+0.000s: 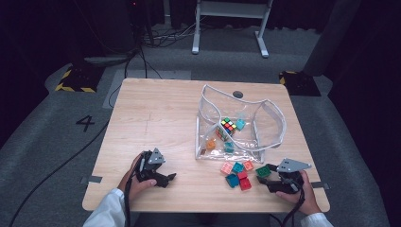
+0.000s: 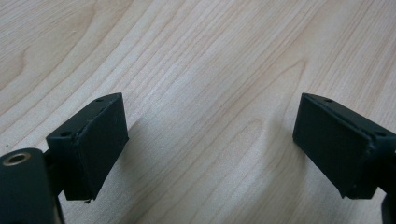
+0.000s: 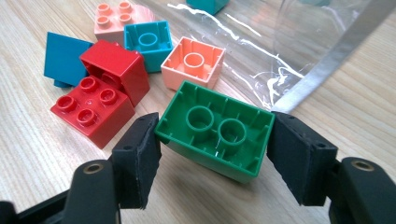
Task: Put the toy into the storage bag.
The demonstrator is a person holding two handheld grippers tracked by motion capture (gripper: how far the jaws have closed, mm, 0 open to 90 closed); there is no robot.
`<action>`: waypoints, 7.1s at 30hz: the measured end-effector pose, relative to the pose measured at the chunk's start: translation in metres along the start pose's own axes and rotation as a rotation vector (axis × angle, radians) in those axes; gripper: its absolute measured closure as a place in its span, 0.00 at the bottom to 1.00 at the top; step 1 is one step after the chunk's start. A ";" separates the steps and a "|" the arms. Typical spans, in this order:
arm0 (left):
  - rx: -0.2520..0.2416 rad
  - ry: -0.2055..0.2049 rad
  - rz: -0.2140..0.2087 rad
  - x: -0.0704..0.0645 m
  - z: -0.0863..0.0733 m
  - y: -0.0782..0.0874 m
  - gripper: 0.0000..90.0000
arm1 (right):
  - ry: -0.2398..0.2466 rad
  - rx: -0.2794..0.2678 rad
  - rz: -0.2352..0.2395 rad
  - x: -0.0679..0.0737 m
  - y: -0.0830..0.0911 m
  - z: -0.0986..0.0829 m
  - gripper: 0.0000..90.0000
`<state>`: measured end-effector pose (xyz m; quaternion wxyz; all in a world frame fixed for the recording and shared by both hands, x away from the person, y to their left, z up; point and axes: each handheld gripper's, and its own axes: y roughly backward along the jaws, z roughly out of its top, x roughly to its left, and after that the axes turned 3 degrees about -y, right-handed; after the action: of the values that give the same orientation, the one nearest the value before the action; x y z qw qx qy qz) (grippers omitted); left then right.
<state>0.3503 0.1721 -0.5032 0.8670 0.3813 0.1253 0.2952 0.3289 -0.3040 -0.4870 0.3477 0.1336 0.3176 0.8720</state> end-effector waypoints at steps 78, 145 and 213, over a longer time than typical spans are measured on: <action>0.001 0.002 -0.008 0.000 0.000 0.000 0.12 | 0.180 0.121 -0.060 -0.041 -0.008 0.205 0.39; 0.001 -0.007 0.001 0.000 0.000 0.000 0.12 | 0.153 -0.148 -0.075 -0.025 0.094 0.112 0.41; 0.000 0.007 -0.011 0.000 0.000 0.000 0.12 | 0.066 -0.002 0.088 0.053 -0.022 -0.002 0.53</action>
<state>0.3503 0.1719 -0.5035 0.8683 0.3796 0.1303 0.2916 0.3012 -0.2564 -0.5022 0.2985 0.1182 0.3217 0.8908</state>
